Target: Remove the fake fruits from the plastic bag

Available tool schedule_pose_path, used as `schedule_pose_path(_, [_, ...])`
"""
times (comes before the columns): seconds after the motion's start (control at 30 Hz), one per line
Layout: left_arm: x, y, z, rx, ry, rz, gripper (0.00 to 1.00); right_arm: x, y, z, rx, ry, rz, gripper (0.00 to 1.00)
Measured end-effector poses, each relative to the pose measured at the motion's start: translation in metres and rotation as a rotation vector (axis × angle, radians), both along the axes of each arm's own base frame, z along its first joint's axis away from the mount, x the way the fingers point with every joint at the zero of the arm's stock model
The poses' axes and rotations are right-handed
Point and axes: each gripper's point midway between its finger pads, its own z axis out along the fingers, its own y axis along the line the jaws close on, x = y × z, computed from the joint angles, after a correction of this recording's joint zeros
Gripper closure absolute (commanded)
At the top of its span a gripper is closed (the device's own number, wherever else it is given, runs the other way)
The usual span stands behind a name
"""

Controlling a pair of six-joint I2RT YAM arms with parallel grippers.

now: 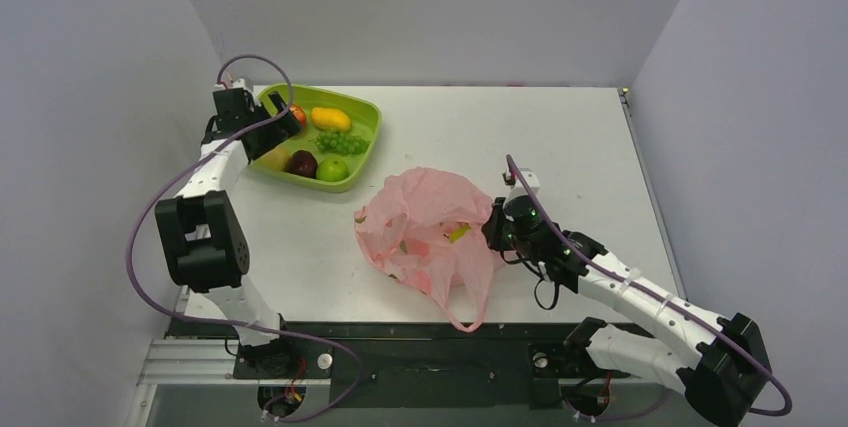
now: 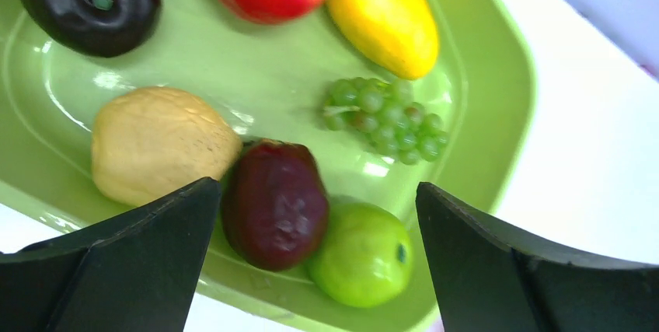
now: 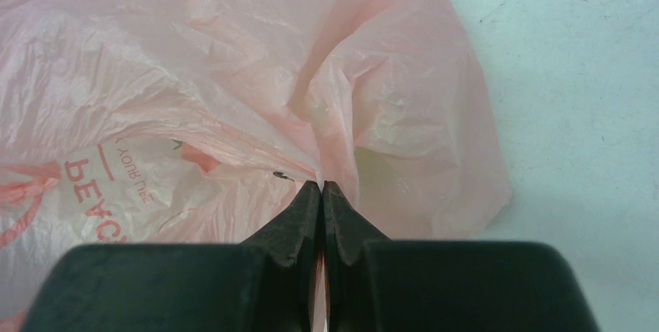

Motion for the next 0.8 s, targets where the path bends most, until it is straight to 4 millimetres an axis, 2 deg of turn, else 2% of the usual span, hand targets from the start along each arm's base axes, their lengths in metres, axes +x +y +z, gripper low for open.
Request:
schedule_pose_path(0.1, [-0.009, -0.018, 0.022, -0.043, -0.046, -0.028, 0.05, 0.001, 0.005, 0.004, -0.001, 0.013, 0.013, 1.00])
schedule_pose_path(0.2, [-0.029, -0.050, 0.051, -0.105, -0.110, -0.096, 0.07, 0.003, 0.011, 0.005, -0.013, 0.029, 0.038, 1.00])
schedule_pose_path(0.27, [-0.059, -0.075, 0.066, -0.160, -0.151, -0.158, 0.09, 0.006, 0.017, 0.007, -0.025, 0.040, 0.063, 1.00])
schedule_pose_path(0.3, [-0.080, -0.088, 0.072, -0.187, -0.170, -0.193, 0.09, 0.008, 0.020, 0.009, -0.032, 0.043, 0.078, 1.00])
schedule_pose_path(0.4, [-0.136, -0.113, 0.083, -0.242, -0.220, -0.272, 0.10, 0.018, 0.039, 0.018, -0.059, 0.052, 0.142, 1.00])
schedule_pose_path(0.47, [-0.170, -0.129, 0.090, -0.273, -0.247, -0.332, 0.10, 0.025, 0.055, 0.027, -0.076, 0.045, 0.190, 1.00])
schedule_pose_path(0.6, [-0.223, -0.161, 0.106, -0.337, -0.287, -0.443, 0.09, 0.023, 0.098, 0.047, -0.103, 0.008, 0.328, 1.00])
schedule_pose_path(0.67, [-0.251, -0.172, 0.122, -0.368, -0.324, -0.488, 0.07, 0.015, 0.125, 0.056, -0.118, -0.013, 0.420, 1.00])
schedule_pose_path(0.8, [-0.295, -0.174, 0.158, -0.374, -0.434, -0.531, 0.04, -0.015, 0.172, 0.061, -0.149, -0.033, 0.611, 1.00])
